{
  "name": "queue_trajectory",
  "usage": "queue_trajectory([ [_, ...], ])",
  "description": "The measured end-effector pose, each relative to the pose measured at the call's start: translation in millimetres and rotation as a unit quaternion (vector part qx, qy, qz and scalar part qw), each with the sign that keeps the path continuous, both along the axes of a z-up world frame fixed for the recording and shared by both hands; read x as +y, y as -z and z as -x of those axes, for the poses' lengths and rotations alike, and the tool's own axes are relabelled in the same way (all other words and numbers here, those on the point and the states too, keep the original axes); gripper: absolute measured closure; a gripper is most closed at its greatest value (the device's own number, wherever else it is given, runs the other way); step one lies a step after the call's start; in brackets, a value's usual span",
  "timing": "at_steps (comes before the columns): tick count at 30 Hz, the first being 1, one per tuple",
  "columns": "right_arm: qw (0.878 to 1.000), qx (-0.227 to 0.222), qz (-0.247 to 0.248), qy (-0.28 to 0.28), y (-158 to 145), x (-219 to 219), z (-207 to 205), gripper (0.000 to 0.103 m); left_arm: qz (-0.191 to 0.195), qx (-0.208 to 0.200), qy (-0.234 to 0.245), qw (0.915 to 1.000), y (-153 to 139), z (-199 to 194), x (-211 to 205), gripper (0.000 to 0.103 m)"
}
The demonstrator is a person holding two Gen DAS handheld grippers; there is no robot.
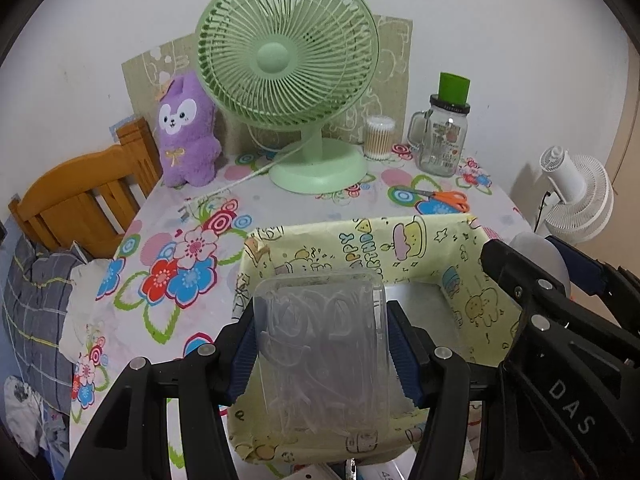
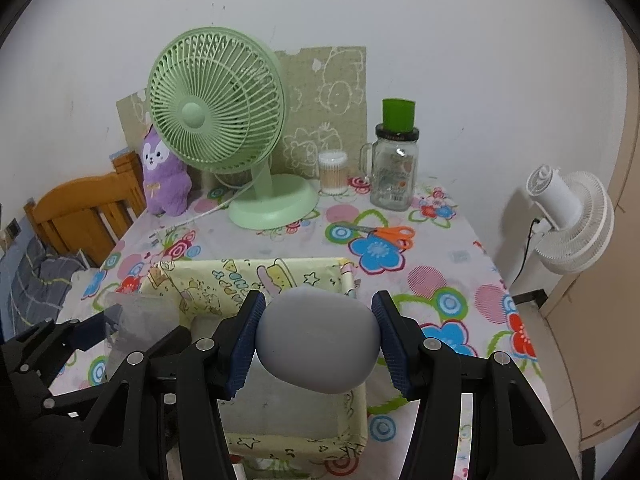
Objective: Organize rigid objects
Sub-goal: 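Lower both held items into the fabric basket and open both tools, then withdraw both tools from the basket back toward the remaining items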
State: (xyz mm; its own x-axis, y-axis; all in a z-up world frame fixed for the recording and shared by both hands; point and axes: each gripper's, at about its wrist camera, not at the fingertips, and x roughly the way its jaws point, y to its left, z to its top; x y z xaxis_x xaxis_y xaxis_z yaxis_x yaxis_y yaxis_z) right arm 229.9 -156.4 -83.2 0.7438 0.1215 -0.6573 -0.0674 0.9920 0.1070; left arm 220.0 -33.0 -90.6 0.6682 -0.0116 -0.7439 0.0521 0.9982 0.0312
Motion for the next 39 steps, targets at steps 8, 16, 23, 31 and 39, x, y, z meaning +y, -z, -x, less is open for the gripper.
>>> queue_trajectory([
  [8,1.000,0.015,0.001,-0.017,10.1,11.2,-2.6,0.044,-0.008,0.024,0.008,0.9996,14.4,-4.6,-3.3,0.037],
  [16,0.999,0.037,-0.006,-0.020,20.5,17.5,-4.7,0.044,-0.024,0.025,0.011,0.9993,16.1,3.4,-6.0,0.017],
  [23,0.999,0.048,-0.005,-0.012,25.1,16.8,0.3,0.044,-0.017,0.033,0.018,0.9991,19.0,10.3,-5.6,0.014],
  [31,0.999,0.044,-0.005,-0.006,20.6,16.6,12.2,0.026,0.000,0.043,0.022,0.9988,19.3,18.1,-4.5,0.012],
  [39,1.000,0.029,0.008,0.002,7.7,15.3,26.4,0.017,0.002,0.033,0.018,0.9993,9.1,31.4,-4.5,0.009],
])
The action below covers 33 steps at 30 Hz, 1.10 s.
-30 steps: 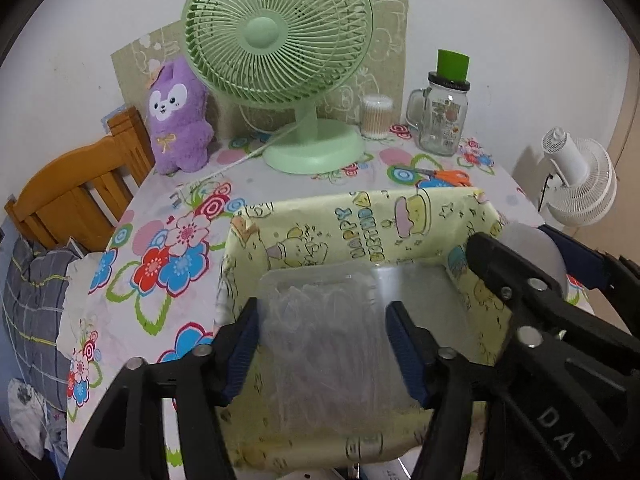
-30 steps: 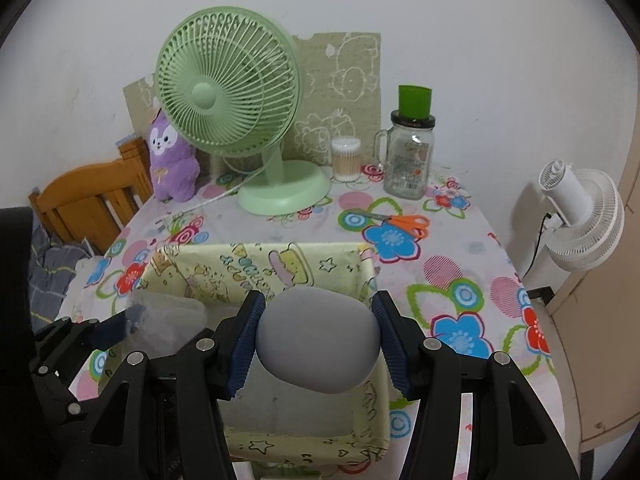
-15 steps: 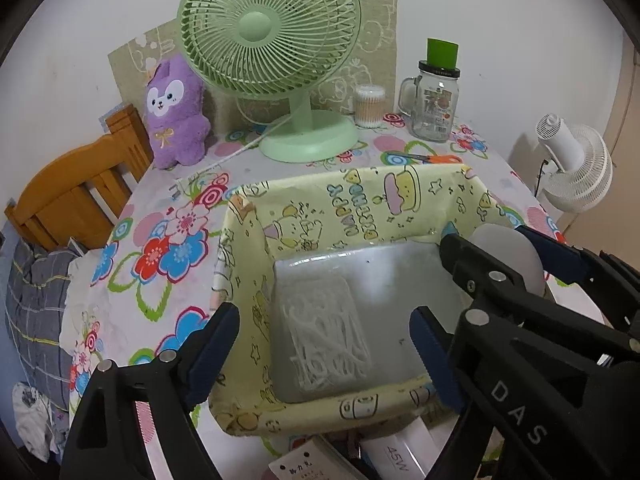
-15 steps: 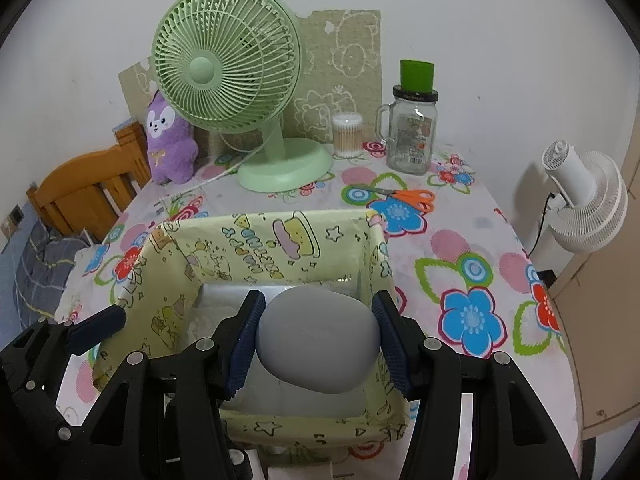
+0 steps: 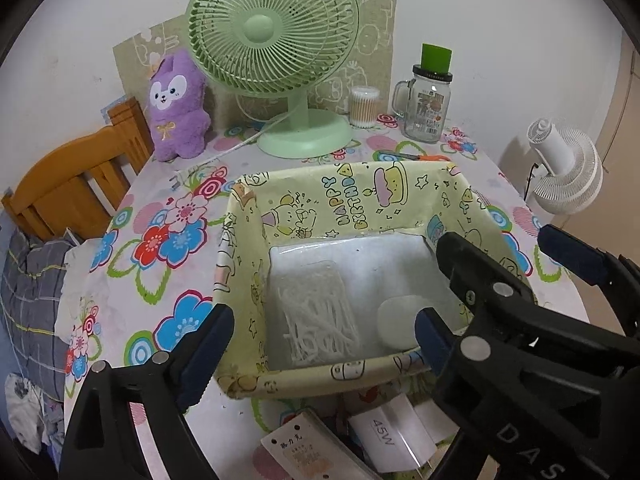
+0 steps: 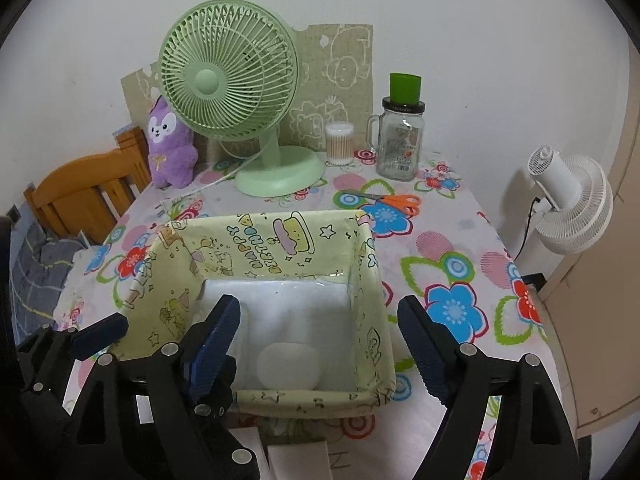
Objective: Organize rigid objects
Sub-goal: 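Withdraw both tools from the basket back toward the remaining items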
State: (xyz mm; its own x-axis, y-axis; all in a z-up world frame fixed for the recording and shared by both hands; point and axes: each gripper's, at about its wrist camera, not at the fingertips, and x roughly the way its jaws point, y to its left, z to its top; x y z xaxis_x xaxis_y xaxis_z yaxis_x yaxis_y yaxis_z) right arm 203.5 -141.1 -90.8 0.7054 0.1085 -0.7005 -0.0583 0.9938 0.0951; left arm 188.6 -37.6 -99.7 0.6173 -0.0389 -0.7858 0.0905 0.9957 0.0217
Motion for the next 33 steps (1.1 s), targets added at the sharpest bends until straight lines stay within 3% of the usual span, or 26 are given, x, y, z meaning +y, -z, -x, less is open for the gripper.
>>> queue_trajectory([
  [9,1.000,-0.021,0.006,0.001,-17.8,-1.5,21.9,0.009,0.010,-0.013,-0.001,0.9999,-13.5,17.4,3.0,0.007],
  [33,0.998,-0.063,-0.004,-0.003,-49.6,-10.5,81.8,0.004,0.020,-0.054,-0.013,0.9983,-40.4,72.1,3.9,0.002],
])
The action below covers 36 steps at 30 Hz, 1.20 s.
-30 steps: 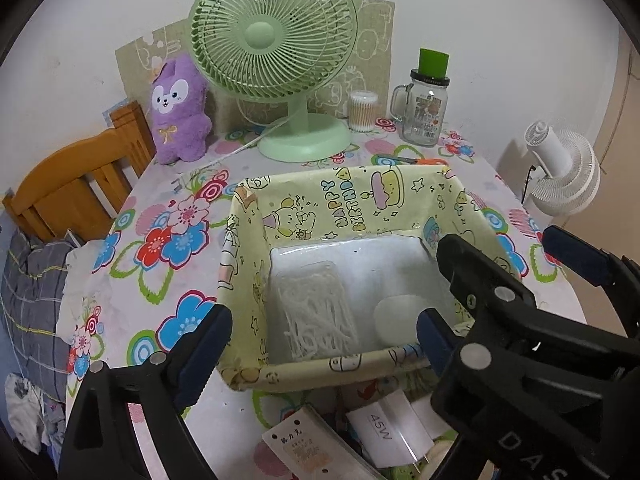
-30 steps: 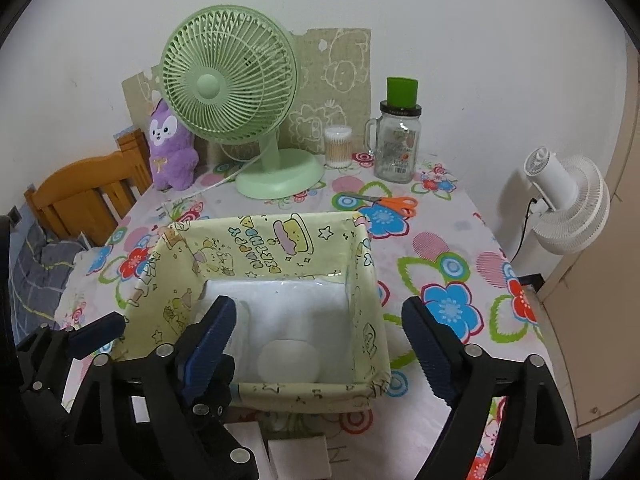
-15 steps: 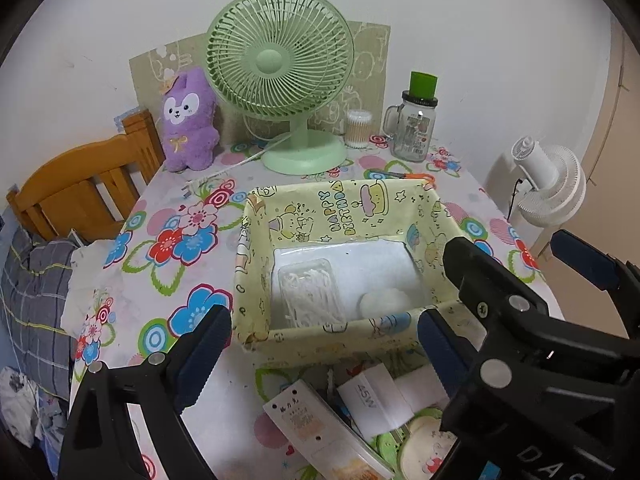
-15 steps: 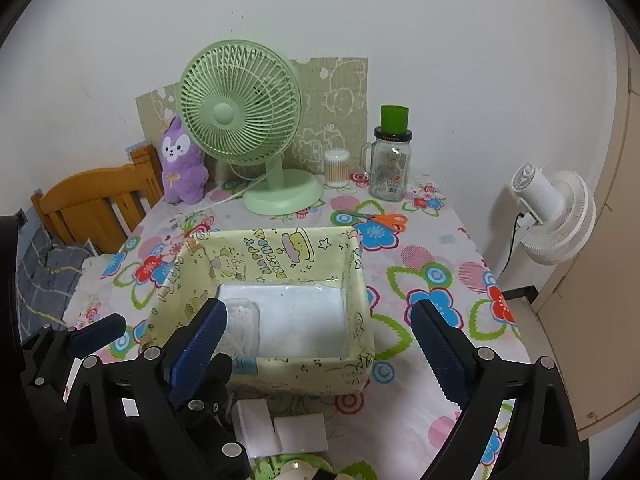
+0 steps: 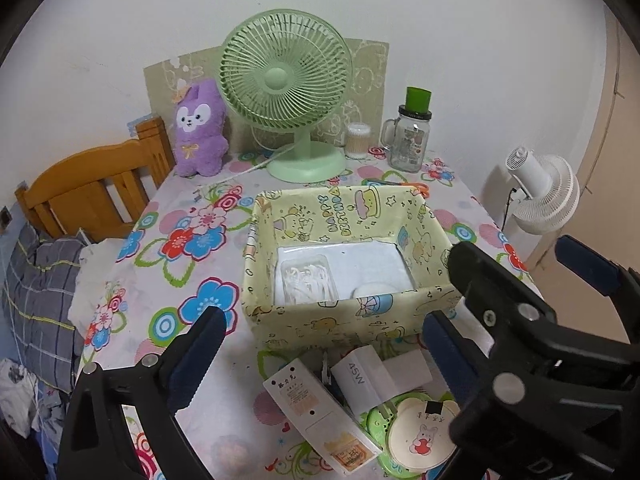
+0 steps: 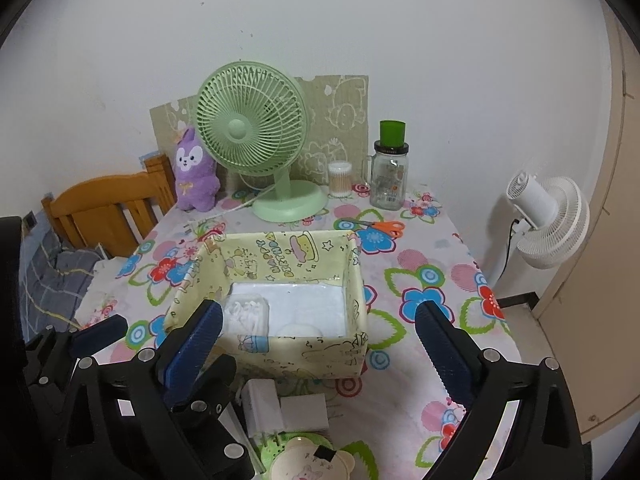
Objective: Organize rigid objects
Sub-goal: 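Withdraw both tools from the basket back toward the remaining items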
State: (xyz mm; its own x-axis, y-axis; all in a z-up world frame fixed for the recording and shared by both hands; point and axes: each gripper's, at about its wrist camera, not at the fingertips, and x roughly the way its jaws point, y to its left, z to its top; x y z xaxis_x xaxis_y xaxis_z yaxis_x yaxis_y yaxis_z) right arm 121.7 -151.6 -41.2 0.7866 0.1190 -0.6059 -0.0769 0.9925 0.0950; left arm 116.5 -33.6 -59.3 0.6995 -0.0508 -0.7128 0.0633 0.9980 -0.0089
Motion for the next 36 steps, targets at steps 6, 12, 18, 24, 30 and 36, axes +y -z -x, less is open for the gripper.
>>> queue_trajectory([
  [6,1.000,-0.008,0.001,0.003,-5.3,-3.4,13.8,0.003,0.003,-0.009,0.001,1.0000,-4.5,13.2,0.4,0.002],
  [12,1.000,-0.015,0.000,0.000,-8.5,-5.1,26.9,0.000,0.005,-0.013,0.001,0.9999,-7.2,24.6,-1.1,0.001],
  [18,1.000,-0.021,0.002,0.001,-10.7,-8.2,38.4,0.000,0.006,-0.013,-0.003,0.9999,-8.6,34.6,-2.4,0.001],
  [24,1.000,-0.025,0.006,0.003,-10.7,-10.6,50.0,0.000,0.019,-0.008,-0.002,0.9998,-6.1,43.1,-1.1,0.001],
  [30,1.000,-0.024,0.009,0.003,-7.5,-10.4,58.6,0.000,0.020,-0.009,-0.003,0.9998,-2.5,52.1,-0.2,0.001],
  [36,1.000,-0.018,0.010,0.001,-0.6,-10.7,64.9,0.000,0.022,-0.005,-0.003,0.9998,4.2,58.8,-0.6,0.001],
])
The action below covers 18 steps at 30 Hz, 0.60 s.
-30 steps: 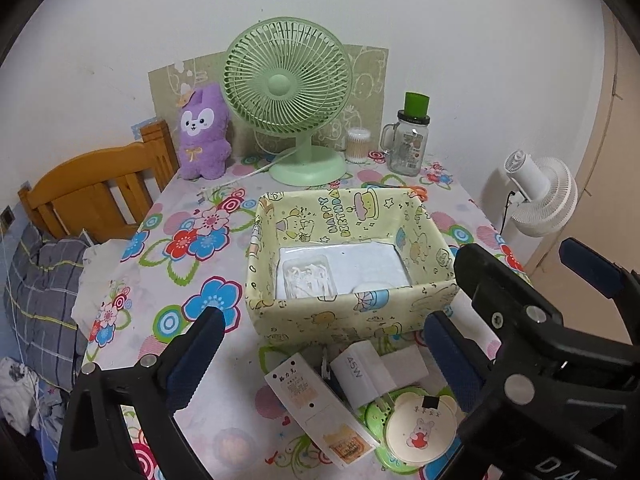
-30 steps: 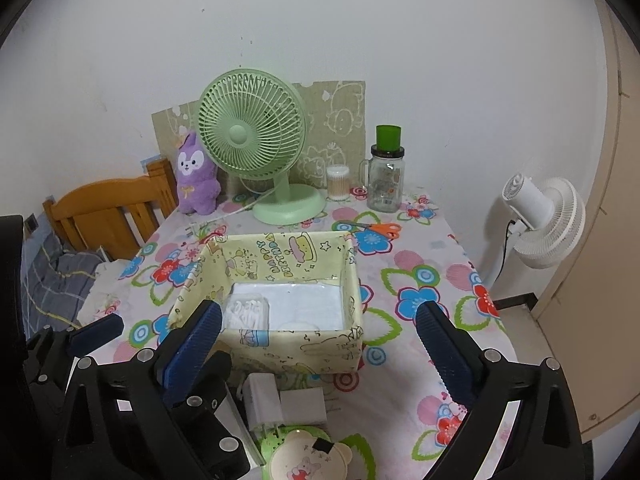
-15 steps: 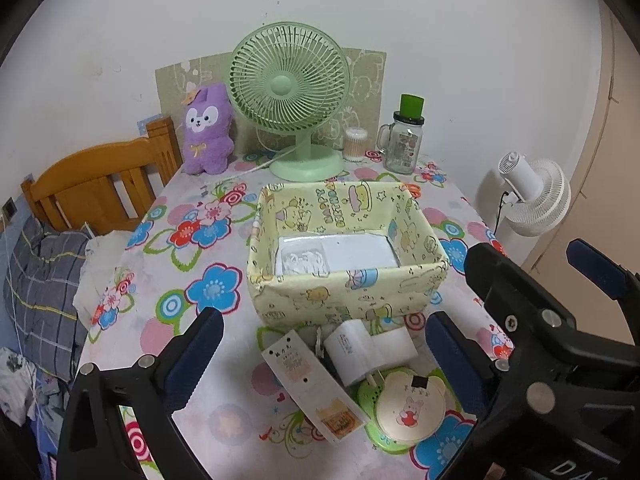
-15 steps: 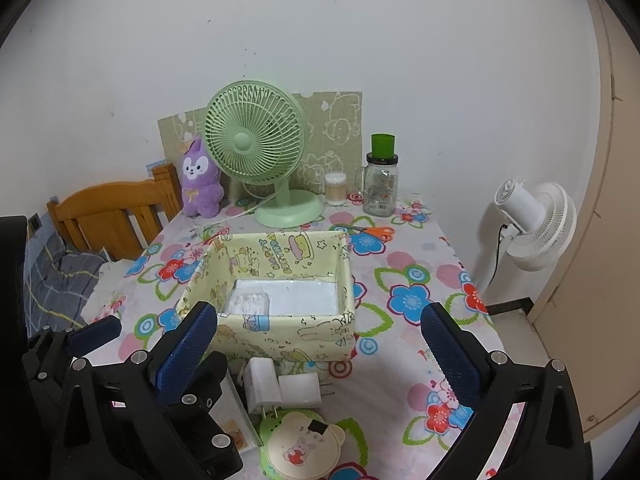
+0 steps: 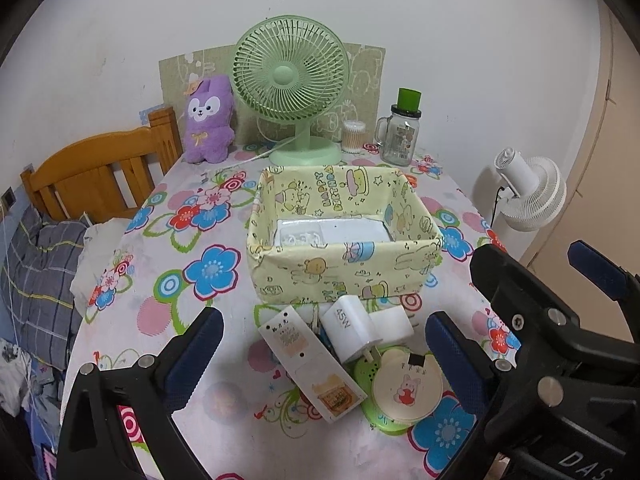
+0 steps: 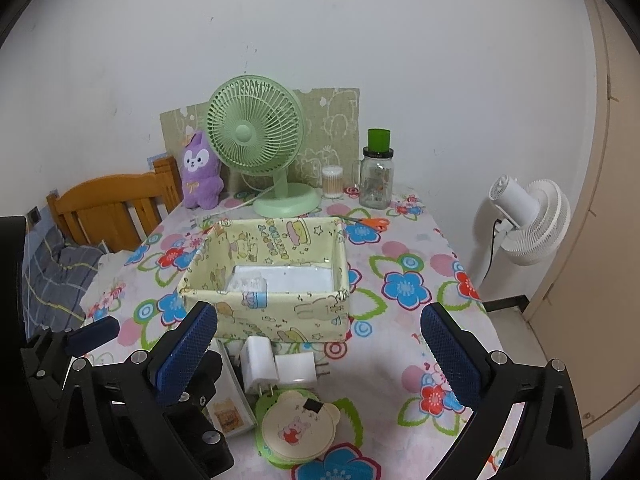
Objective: Organize rigid objects
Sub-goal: 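Withdraw both tools from the basket back toward the remaining items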
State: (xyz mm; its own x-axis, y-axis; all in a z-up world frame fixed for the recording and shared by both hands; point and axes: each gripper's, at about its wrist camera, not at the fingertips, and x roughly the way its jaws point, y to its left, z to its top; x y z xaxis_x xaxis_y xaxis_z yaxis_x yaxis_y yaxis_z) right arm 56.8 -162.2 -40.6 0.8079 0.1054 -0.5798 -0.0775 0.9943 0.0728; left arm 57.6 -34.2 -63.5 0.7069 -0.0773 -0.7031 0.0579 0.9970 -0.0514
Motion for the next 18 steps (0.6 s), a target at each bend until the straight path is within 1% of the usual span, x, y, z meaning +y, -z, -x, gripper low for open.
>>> queue_trajectory([
  [5,1.000,0.001,0.001,-0.003,8.1,1.7,4.3,0.000,0.004,0.008,0.000,1.0000,10.6,3.1,1.2,0.001],
  [12,1.000,-0.016,0.015,-0.005,16.7,7.0,11.5,0.000,0.007,0.016,-0.003,0.9998,22.8,6.8,3.1,0.001],
  [18,1.000,-0.009,0.017,-0.018,27.6,10.1,10.7,0.000,0.013,0.032,-0.011,0.9993,37.2,5.8,5.3,0.001],
])
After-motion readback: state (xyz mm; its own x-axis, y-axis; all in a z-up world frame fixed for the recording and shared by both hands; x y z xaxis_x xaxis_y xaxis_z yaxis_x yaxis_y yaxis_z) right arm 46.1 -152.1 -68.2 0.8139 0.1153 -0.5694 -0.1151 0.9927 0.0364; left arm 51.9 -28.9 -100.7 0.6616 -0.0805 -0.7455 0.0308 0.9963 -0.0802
